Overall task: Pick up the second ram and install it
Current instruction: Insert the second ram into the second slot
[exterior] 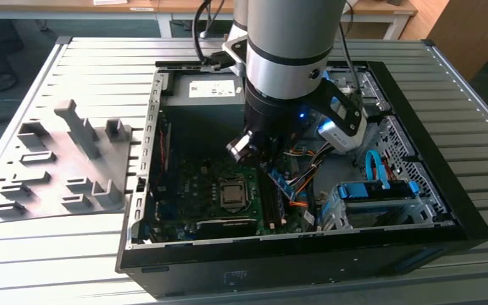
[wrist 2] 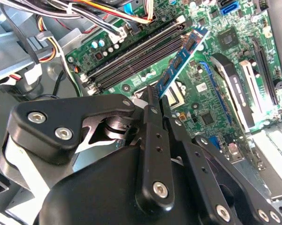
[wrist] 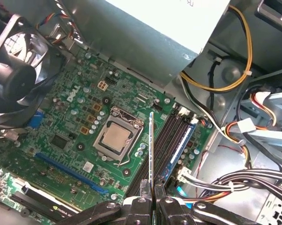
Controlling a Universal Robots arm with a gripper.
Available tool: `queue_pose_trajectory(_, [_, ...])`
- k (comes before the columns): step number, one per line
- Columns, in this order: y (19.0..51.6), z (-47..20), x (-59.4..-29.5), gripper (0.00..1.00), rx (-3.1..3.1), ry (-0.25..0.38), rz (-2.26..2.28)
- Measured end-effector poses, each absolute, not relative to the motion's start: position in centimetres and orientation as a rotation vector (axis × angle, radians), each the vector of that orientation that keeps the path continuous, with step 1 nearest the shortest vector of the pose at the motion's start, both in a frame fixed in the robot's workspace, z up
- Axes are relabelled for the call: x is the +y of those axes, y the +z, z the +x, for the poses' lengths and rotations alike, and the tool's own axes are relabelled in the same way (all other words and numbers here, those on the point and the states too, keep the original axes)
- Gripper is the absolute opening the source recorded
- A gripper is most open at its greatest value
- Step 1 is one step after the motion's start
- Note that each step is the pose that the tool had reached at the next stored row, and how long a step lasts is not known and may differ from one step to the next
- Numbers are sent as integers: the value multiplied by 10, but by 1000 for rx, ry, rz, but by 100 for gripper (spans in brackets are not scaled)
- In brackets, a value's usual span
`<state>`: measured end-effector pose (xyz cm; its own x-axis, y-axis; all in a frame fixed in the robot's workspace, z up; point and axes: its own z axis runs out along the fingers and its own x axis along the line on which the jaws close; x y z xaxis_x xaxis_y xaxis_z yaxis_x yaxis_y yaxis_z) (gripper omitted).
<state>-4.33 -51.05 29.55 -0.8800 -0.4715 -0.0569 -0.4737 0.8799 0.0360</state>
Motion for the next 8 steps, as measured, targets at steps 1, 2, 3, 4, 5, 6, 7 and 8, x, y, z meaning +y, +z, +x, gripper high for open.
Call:
queue_pose_trajectory(1, [296,-43,-511,14,3003,75,-746])
queue_pose_trajectory(2, [296,-43,-511,14,3005,75,-739])
queue_pose_trajectory(3, [296,-43,-510,14,3006,75,-731])
queue_pose_trajectory(4, [296,-43,-510,14,3008,75,-723])
queue_pose_trajectory(5, [295,-43,-510,14,3010,74,-713])
queue_pose_trajectory(6, [295,-43,-510,14,3012,74,-703])
queue_pose_trajectory(7, [295,-43,-510,14,3015,74,-693])
queue_pose_trajectory(8, [295,-43,-510,14,3017,74,-684])
